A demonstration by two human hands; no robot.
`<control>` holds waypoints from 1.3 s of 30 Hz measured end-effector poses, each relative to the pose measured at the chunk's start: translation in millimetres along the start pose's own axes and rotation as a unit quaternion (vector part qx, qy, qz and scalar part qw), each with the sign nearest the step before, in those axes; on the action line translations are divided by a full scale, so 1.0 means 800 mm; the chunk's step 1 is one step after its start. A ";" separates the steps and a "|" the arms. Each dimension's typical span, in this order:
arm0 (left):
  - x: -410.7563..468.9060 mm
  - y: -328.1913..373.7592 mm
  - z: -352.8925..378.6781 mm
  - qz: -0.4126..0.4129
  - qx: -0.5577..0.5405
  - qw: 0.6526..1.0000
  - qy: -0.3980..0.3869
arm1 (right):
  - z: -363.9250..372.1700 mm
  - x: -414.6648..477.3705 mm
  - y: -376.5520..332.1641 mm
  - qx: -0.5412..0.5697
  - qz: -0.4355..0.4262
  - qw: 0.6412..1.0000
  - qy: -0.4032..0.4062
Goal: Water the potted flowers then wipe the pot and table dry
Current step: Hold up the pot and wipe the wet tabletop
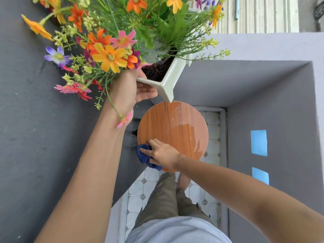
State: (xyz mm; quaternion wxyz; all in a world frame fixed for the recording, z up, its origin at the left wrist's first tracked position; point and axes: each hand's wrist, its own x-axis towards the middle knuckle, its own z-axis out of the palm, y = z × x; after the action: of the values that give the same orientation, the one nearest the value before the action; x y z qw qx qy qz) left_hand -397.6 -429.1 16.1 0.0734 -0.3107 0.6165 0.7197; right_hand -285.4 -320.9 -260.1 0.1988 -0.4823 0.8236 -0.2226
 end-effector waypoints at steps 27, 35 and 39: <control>0.010 -0.012 -0.004 0.012 0.012 1.000 0.005 | -0.114 0.022 0.125 0.050 0.354 0.896 0.263; 0.009 -0.019 0.001 0.006 0.011 1.000 0.010 | 0.013 -0.019 0.004 0.030 0.063 0.994 0.083; 0.006 -0.021 0.005 0.011 0.018 1.000 0.008 | 0.014 -0.049 0.018 0.009 0.004 0.999 0.036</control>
State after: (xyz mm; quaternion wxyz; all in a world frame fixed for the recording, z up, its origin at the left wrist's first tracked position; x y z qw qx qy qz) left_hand -394.3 -422.8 -0.4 0.0665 -0.3084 0.6332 0.7068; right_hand -271.8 -282.1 -273.4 0.1742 -0.4686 0.8302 -0.2466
